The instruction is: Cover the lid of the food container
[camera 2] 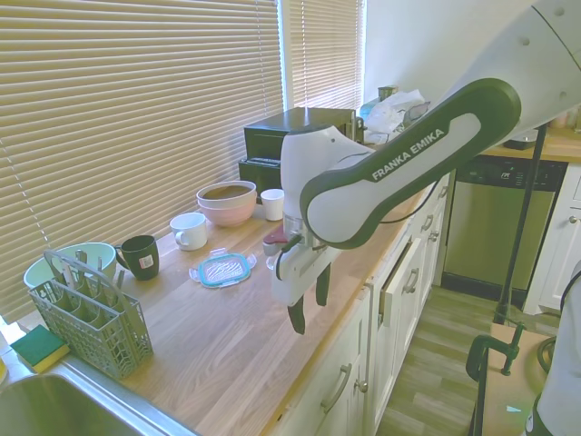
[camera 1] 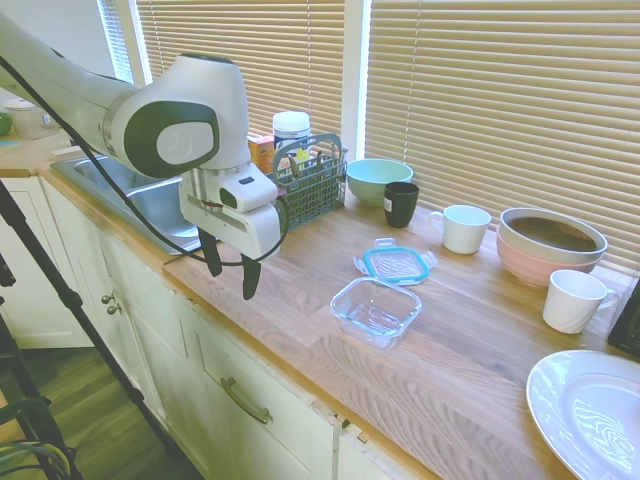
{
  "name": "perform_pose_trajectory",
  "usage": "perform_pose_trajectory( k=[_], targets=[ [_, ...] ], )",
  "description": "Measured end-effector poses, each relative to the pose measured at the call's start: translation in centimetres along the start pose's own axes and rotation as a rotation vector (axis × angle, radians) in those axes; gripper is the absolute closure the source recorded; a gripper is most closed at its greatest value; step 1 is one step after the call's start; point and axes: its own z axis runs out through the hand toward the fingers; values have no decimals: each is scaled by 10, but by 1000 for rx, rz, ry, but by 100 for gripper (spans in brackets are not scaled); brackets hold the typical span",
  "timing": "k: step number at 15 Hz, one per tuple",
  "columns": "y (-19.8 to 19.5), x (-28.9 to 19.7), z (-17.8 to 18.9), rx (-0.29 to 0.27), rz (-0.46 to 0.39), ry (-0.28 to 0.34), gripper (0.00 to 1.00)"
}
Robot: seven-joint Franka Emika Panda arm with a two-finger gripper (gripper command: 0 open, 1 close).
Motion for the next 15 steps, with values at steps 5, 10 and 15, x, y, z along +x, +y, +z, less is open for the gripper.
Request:
perform_pose_trajectory(
  k=[5, 10, 15],
  targets=[
    [-3, 3, 1, -3, -4, -1, 0],
    [-27, 21, -27, 4, -52, 63, 0],
    [-55, 45, -44, -23, -158, 149, 0]
  ],
)
